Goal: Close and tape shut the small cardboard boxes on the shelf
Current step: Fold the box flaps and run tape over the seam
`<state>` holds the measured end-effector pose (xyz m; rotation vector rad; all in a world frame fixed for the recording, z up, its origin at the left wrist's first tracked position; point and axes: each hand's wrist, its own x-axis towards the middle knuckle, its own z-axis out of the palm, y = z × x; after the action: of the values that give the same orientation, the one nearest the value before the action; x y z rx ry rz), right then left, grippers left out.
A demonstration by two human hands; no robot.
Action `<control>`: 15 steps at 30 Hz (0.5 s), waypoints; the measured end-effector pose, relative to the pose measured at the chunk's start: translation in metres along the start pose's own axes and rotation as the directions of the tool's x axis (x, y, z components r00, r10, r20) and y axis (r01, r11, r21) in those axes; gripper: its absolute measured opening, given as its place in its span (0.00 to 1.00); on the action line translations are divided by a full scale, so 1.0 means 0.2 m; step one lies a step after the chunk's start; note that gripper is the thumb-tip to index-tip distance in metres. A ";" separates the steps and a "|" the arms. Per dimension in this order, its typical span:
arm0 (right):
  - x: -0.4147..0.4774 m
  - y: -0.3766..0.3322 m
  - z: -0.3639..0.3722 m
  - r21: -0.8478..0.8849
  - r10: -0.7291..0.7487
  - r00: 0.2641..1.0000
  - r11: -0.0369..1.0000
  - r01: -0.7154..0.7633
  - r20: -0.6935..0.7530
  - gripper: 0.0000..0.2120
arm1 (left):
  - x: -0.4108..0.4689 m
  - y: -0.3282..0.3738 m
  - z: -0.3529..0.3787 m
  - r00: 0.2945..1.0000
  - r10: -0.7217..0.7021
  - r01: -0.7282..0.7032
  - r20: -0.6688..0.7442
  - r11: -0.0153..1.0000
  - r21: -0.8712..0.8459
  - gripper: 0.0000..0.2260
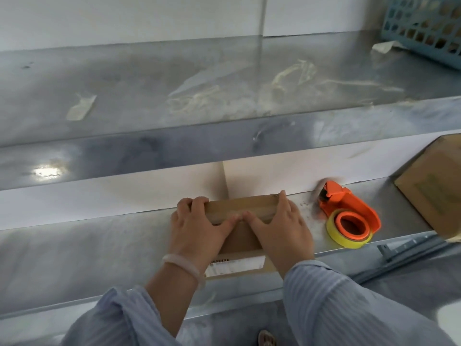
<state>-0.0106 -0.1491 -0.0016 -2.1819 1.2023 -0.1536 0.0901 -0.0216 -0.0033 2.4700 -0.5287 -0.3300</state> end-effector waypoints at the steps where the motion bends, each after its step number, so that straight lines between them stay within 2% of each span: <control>1: 0.00 0.00 0.00 -0.009 0.003 1.000 1.000 -0.003 -0.014 0.47 | 0.01 0.00 0.00 1.000 0.011 -0.011 0.004 1.000 0.026 0.34; 6: 0.02 0.01 0.00 0.019 -0.017 0.998 1.000 0.018 -0.065 0.41 | 0.04 0.00 -0.01 0.999 0.000 0.000 0.035 1.000 -0.012 0.25; 10: 0.04 0.05 -0.02 0.147 -0.001 0.999 0.989 0.007 -0.040 0.35 | 0.05 -0.03 -0.02 1.000 0.000 0.003 0.021 0.990 -0.144 0.21; 13: 0.06 0.08 -0.03 0.225 0.022 0.998 0.974 -0.036 0.061 0.37 | 0.05 -0.06 -0.02 0.999 -0.001 0.015 0.050 0.963 -0.269 0.31; 15: 0.09 0.09 -0.04 0.239 0.085 0.983 0.963 -0.123 0.165 0.37 | 0.04 -0.07 -0.03 0.992 -0.070 0.103 0.102 0.922 -0.374 0.39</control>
<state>-0.0162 -0.1740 -0.0098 -1.8740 1.1431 -0.0851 0.1034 -0.0114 -0.0075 2.1120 -0.3516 -0.5261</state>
